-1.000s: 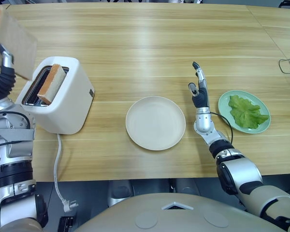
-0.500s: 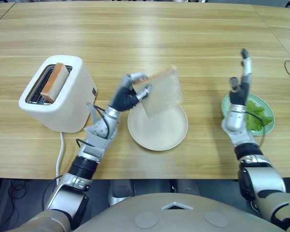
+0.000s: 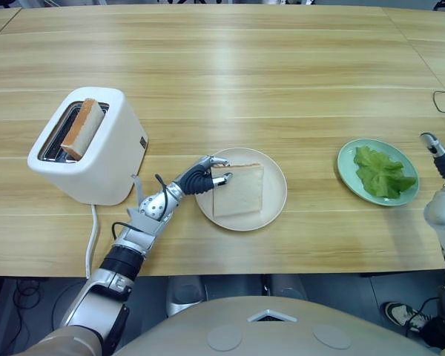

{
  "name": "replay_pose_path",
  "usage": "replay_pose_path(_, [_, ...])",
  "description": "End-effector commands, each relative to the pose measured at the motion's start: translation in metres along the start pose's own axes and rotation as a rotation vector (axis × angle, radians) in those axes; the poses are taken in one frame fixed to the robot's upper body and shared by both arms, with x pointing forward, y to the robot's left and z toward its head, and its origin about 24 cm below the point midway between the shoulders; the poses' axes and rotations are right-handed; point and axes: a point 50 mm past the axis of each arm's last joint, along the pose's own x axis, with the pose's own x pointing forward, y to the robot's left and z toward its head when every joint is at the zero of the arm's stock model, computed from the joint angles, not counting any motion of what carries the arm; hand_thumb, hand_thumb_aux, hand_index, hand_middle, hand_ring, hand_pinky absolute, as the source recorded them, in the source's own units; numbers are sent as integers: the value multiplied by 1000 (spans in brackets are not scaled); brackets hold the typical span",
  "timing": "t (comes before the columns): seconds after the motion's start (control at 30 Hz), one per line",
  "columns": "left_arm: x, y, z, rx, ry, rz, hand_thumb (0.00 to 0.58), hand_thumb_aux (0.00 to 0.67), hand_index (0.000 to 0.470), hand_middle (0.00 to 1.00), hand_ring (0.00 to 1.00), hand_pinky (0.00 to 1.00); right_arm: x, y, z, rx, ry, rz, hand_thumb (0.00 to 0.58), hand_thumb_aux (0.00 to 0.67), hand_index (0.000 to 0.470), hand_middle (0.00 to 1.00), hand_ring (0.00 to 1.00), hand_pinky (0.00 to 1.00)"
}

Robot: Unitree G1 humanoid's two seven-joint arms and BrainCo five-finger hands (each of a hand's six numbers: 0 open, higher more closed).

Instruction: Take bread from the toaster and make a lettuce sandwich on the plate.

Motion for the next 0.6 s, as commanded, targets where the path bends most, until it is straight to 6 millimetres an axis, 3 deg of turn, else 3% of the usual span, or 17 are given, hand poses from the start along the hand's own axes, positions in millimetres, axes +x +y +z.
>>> replay_pose_path(0.03, [-7, -4, -21, 90, 123, -28, 580, 670, 460, 1000, 1000, 1000, -15, 29, -4, -150, 25, 179, 0, 0, 0, 0, 0, 0])
replay_pose_path(0.07, [-8, -5, -24, 114, 140, -33, 550, 518, 355, 173, 173, 173, -19, 35, -7, -186, 42, 218, 0, 0, 0, 0, 0, 0])
replay_pose_path(0.1, [-8, -6, -27, 135, 151, -40, 501, 423, 290, 0, 0, 0, -23, 40, -9, -221, 60, 251, 0, 0, 0, 0, 0, 0])
replay_pose_path(0.13, [-8, -7, -29, 155, 160, -49, 460, 365, 251, 0, 0, 0, -28, 46, -11, -260, 81, 291, 0, 0, 0, 0, 0, 0])
replay_pose_path(0.17, [-9, -8, -31, 179, 167, -53, 316, 218, 150, 0, 0, 0, -31, 51, -13, -297, 94, 329, 0, 0, 0, 0, 0, 0])
replay_pose_path(0.2, [-9, -9, -32, 201, 172, -60, 201, 129, 88, 0, 0, 0, -34, 54, -15, -332, 106, 356, 0, 0, 0, 0, 0, 0])
replay_pose_path(0.23, [-9, -10, -32, 211, 172, -62, 201, 129, 88, 0, 0, 0, -36, 57, -16, -353, 117, 377, 0, 0, 0, 0, 0, 0])
replay_pose_path(0.3, [-9, -10, -32, 230, 167, -57, 0, 0, 0, 0, 0, 0, -37, 61, -15, -379, 122, 407, 0, 0, 0, 0, 0, 0])
replay_pose_path(0.6, [-8, -1, -26, 294, 141, 23, 0, 0, 0, 0, 0, 0, -37, 60, -23, -436, 186, 439, 0, 0, 0, 0, 0, 0])
